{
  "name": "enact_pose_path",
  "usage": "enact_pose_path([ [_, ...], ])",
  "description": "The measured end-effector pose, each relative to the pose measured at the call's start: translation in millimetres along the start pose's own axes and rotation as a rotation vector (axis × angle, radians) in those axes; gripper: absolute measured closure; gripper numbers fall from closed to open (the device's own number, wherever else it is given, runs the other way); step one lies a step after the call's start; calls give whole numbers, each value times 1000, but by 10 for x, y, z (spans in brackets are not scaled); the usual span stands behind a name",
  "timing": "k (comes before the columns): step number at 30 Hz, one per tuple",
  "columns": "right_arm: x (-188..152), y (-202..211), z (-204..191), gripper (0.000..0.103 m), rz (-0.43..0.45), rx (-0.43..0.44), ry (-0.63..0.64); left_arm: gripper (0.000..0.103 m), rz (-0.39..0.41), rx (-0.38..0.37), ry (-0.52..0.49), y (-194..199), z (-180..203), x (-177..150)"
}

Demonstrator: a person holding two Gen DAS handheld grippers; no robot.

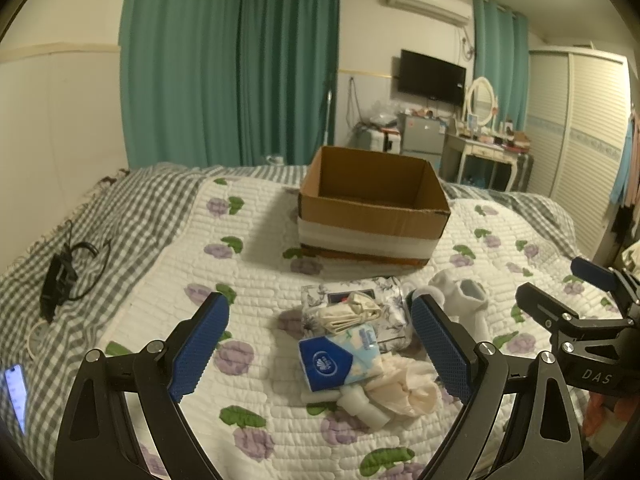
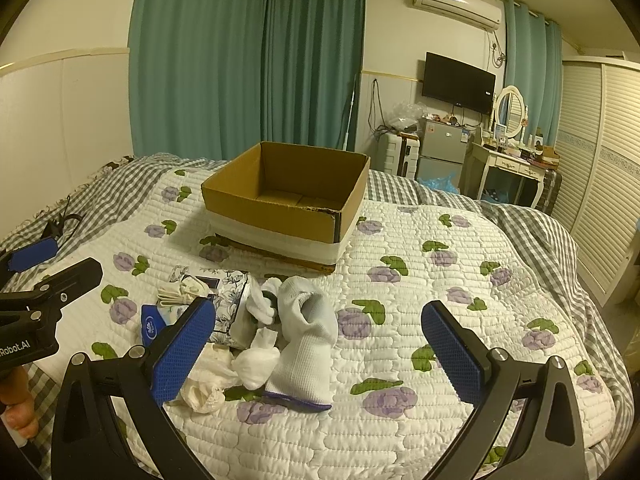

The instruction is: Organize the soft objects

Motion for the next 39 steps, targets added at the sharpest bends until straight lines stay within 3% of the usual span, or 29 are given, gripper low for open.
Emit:
enact_pose_path([
  [16,6,22,31,0,-20,-17,-2,9,-1,-21,23,45,-25,9],
  [21,151,52,36,0,-48,3,22,9,-18,-23,30,86,21,145],
  [26,414,-36,81,0,-100,-12,130,9,-47,10,5,-90,90,206],
  [29,419,-212,93,0,-133,22,148,9,-114,33,11,-318,60,49],
  [36,-50,-814,97,4,-299,84,109,11,-318,65,28,-838,-1,-517],
  [39,-120,-827,155,5,-302,79,81,11,-363,70,32,-957,16,-619],
])
Point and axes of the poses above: each gripper's, at about its wrist camera, not at the fingertips, and y roughly against the way its jaws point, z to its right, x to its top, the point moved 7 cm from there along -y, roughly the way its jaws point, and after that the axes turned 15 degrees about y, right-handed, at the moved point
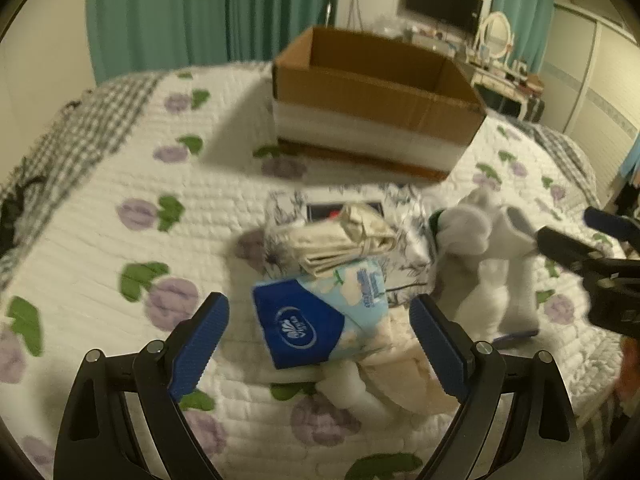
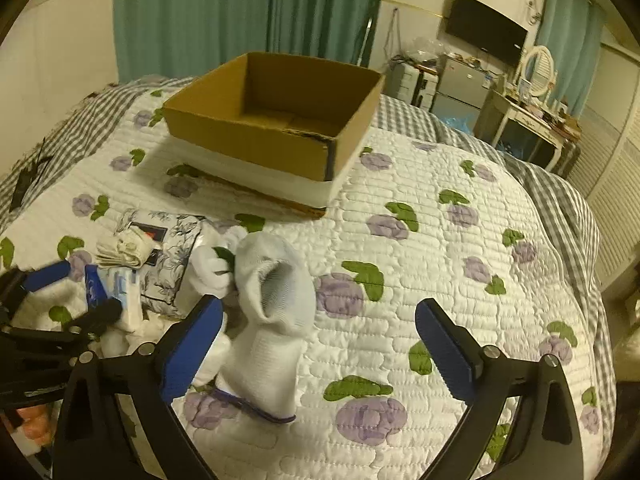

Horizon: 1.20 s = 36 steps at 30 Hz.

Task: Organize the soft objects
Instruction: 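Grasp the blue tissue pack with the left tool while the right tool grasps the cream cloth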

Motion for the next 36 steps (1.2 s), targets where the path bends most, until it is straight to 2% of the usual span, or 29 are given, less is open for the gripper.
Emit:
enact_pose_path([
  [5,-3,66,-103,5,31,25,23,12,-43,0,3,-171,-30,-20],
  [6,-6,49,-133,5,21,22,36,14,-53,10,-12,-212,-30,-30],
  [7,-6,19,-162,5,11,23,46,23,-56,11,-25,-253,-24,-34],
  [10,-12,-20,-205,5,2,33,52,26,-86,-11,-39,-337,3,-74],
  [15,-10,55,-217,5,15,18,43,27,-60,-36,-56,-185,-3,-41],
  [20,-20,254,-411,5,37,47,45,27,6,12,-122,94,-126,17],
  [26,24,262,-882,6,34,87,176,27,40,60,-158,241,-357,40],
  [30,77,150,-1121,11,26,160,203,27,16,70,-109,217,-595,32],
  [32,72,58,-1259,21,1,175,244,27,11,72,-83,211,-662,38],
  [36,-3,-148,-1464,28,-68,214,307,27,2,40,-43,206,-727,51],
])
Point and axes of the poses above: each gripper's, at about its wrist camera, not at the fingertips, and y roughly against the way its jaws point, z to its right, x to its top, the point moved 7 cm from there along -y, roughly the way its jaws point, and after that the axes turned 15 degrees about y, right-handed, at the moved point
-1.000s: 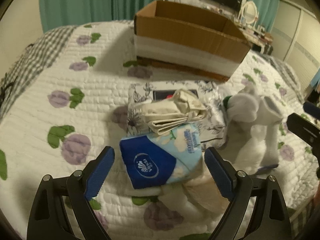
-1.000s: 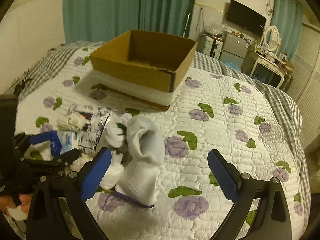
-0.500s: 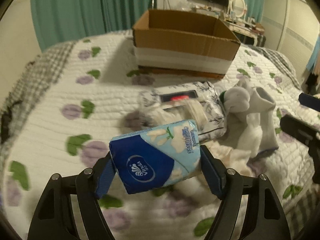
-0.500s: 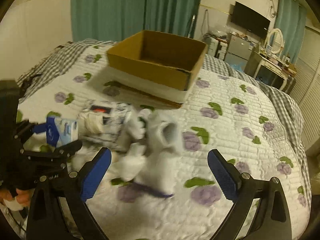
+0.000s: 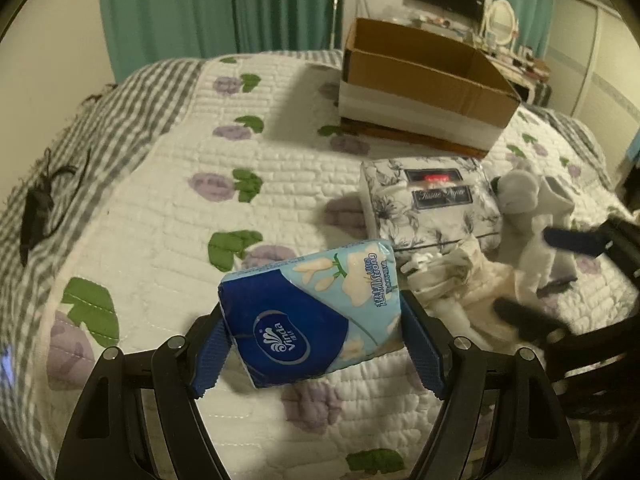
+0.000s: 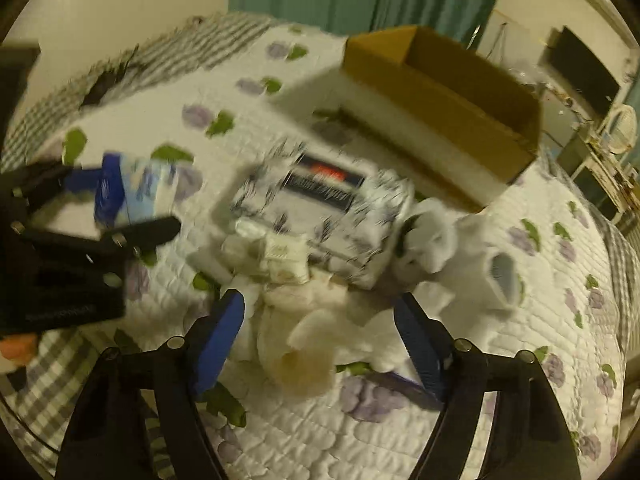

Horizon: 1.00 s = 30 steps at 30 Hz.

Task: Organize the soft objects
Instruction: 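Grasp the blue tissue pack with the left tool while the right tool grasps the cream cloth, then carry both items to the cardboard box and open both tools inside it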

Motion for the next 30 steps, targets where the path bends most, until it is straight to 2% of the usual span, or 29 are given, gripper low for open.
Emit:
enact_pose_path([
  [2,-18,-108,-36,36,-29,36,5,27,-2,-8,2,0,-2,-14],
  [8,-78,-331,-39,50,-98,87,-16,27,4,-26,4,22,3,-33],
  [9,-87,-346,-37,55,-104,91,-18,27,5,-26,1,28,12,-38],
  [10,-102,-372,-38,67,-115,95,-22,27,6,-25,-2,32,19,-46],
  [11,-124,-375,-27,74,-122,96,-26,27,7,-23,-7,37,31,-53],
  [14,-149,-283,-3,86,-89,95,-39,27,26,-12,-27,88,79,-74],
  [23,-83,426,262,89,94,49,-123,26,100,-27,-76,433,287,13],
  [30,279,1068,673,89,253,4,-142,27,164,-105,-108,742,603,397],
])
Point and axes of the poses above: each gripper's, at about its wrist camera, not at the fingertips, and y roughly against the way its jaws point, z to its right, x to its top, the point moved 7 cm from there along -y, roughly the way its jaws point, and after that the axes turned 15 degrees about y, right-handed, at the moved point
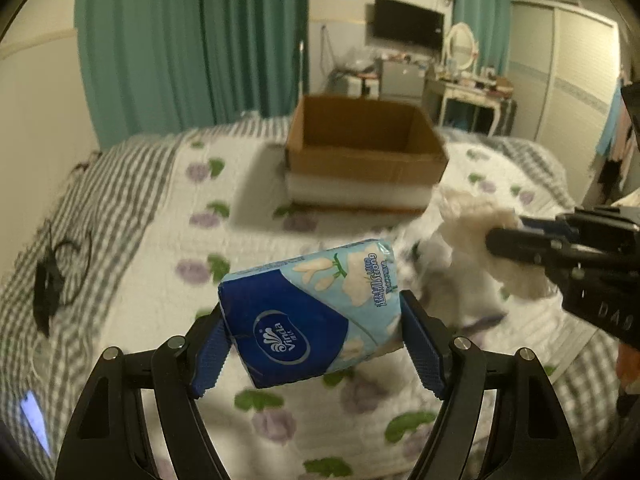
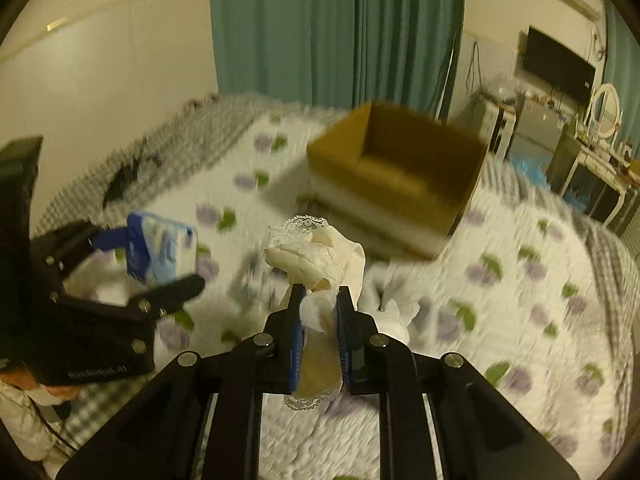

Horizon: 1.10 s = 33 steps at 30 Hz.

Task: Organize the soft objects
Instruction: 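Carry both items to the cardboard box and open both tools inside it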

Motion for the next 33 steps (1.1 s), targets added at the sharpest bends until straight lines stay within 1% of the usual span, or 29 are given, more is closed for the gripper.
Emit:
enact_pose_path([
  [1,69,63,54,89,14,-4,-2,26,8,-8,-3,15,34,60],
  [5,434,152,342,89,73,-22,-6,26,62,-37,-23,12,194,495],
  [8,685,58,599,89,96,-54,-5,26,93,-74,-29,-91,304,862],
  [9,770,1,703,89,102,-56,-13,26,106,-79,-28,-174,333,1014],
  [12,988,-241,1006,89,109,-71,-43,26,124,-85,-45,-442,399,1328],
  [15,1086,-513,1252,89,103,-71,-76,26,102,-76,-43,-846,429,1581],
  [17,1125,-784,1417,89,85,-70,-94,26,82,-77,-40,-1153,454,1695],
  [21,1128,-1286,1681,89,50,-69,-123,26,39,-73,-51,-1625,521,1761],
  [25,1061,-1620,1884,89,46,-65,-166,25,41,-103,-77,-1958,593,1740],
  [27,1005,-1718,1992,83,51,-80,-200,24,29,-114,-73,-2067,604,1726],
  [28,970,-1756,2049,73,52,-84,-215,24,18,-112,-74,-2120,599,1714],
  [29,945,-1771,2089,59,61,-84,-228,24,13,-93,-73,-2180,577,1719],
  [30,925,-1766,2125,50,77,-82,-240,24,12,-72,-76,-2231,552,1720],
  [31,911,-1747,2158,37,94,-82,-249,24,13,-59,-82,-2263,551,1718],
  [32,920,-1706,2181,34,120,-83,-254,24,15,-57,-89,-2271,549,1708],
  [33,932,-1668,2202,34,134,-86,-254,24,20,-59,-99,-2262,564,1702],
])
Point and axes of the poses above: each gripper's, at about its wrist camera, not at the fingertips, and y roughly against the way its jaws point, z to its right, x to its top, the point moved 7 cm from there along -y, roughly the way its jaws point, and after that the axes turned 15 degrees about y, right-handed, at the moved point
